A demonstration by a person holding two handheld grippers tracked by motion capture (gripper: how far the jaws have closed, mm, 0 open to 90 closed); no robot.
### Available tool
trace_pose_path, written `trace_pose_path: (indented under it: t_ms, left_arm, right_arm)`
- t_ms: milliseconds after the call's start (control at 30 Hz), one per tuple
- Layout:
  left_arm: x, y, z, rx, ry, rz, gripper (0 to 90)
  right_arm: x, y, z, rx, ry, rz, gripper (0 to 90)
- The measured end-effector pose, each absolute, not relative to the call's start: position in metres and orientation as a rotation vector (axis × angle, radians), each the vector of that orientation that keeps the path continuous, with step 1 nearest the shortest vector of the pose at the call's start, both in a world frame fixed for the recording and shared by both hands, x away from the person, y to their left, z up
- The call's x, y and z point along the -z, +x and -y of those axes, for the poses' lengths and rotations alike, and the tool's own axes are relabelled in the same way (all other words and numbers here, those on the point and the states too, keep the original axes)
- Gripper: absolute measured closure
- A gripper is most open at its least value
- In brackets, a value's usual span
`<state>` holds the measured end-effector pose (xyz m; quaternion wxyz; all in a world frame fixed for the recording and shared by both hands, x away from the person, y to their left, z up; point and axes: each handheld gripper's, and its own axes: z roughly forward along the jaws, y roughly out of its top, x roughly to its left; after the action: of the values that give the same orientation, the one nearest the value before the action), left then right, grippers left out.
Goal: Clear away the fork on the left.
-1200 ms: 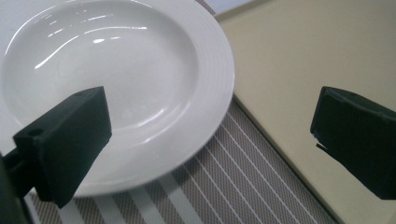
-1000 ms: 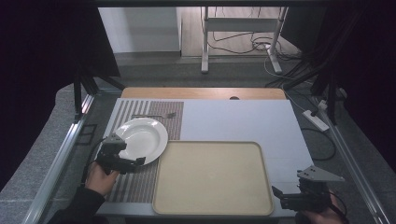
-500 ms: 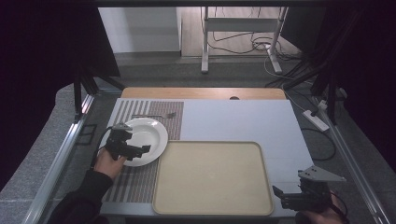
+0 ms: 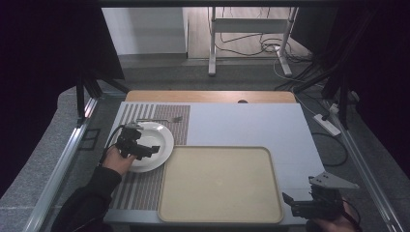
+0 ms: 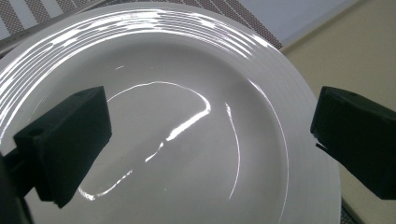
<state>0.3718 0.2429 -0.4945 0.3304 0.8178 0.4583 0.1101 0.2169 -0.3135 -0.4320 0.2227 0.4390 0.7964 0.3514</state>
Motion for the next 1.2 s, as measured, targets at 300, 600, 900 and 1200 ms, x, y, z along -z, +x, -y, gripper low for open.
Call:
trace_pose_path:
  t_ms: [300,600,900,1200]
  left_arm:
    - [0.495,0.387,-0.241,-0.307,2.152,-1.179,2.2]
    - [0.496,0.406,-0.240,-0.326,2.178,-1.190,2.4]
    - [0.497,0.429,-0.243,-0.346,2.170,-1.217,1.5]
    - [0.498,0.460,-0.247,-0.333,2.140,-1.269,5.1]
  right_arm:
    - [0.432,0.217,0.314,-0.972,1.215,-2.201,0.0]
    - [0.432,0.217,0.314,-0.972,1.221,-2.199,0.0]
    - [0.432,0.217,0.315,-0.980,1.228,-2.195,0.0]
    - [0.432,0.218,0.316,-0.982,1.238,-2.194,0.0]
